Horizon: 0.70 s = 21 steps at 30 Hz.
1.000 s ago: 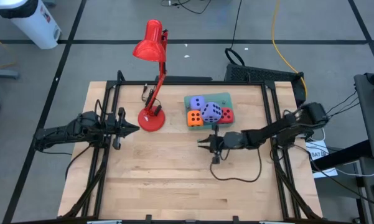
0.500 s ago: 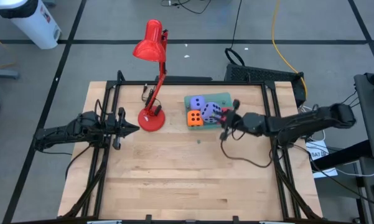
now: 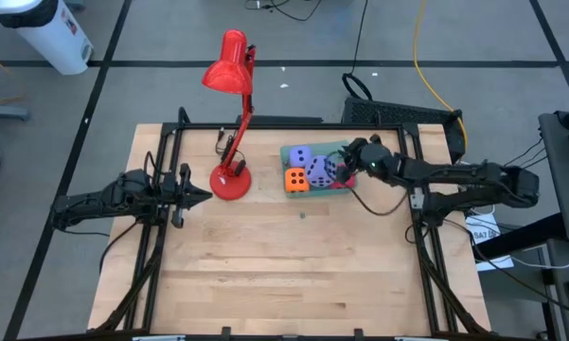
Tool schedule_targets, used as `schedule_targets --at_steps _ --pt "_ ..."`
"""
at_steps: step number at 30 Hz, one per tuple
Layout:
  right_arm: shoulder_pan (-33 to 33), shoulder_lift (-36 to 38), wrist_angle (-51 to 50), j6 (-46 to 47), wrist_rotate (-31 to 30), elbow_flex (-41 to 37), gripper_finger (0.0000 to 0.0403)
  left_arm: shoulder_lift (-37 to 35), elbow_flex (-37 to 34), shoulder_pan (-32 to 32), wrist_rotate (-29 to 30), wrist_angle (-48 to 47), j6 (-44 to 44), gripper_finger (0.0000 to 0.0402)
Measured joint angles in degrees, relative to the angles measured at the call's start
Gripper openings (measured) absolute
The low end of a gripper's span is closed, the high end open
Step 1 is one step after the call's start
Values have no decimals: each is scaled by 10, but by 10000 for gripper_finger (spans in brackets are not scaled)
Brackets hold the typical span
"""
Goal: Pick & Place Dice
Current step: Put the small light green dice into the bin, then put the small green dice into the bin
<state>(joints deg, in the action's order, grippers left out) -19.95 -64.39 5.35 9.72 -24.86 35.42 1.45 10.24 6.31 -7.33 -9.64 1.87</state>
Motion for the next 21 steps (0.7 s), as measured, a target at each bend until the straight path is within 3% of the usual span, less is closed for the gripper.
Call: schedule_targets --at_steps 5,15,21 --pt "-47 -55 -13 13 71 0 50 0 0 0 0 0 -1 28" --pt "-82 -110 8 -1 71 0 54 0 0 0 3 -1 -1 28" --pt "-81 -111 9 -1 71 0 105 0 0 0 3 -3 0 28"
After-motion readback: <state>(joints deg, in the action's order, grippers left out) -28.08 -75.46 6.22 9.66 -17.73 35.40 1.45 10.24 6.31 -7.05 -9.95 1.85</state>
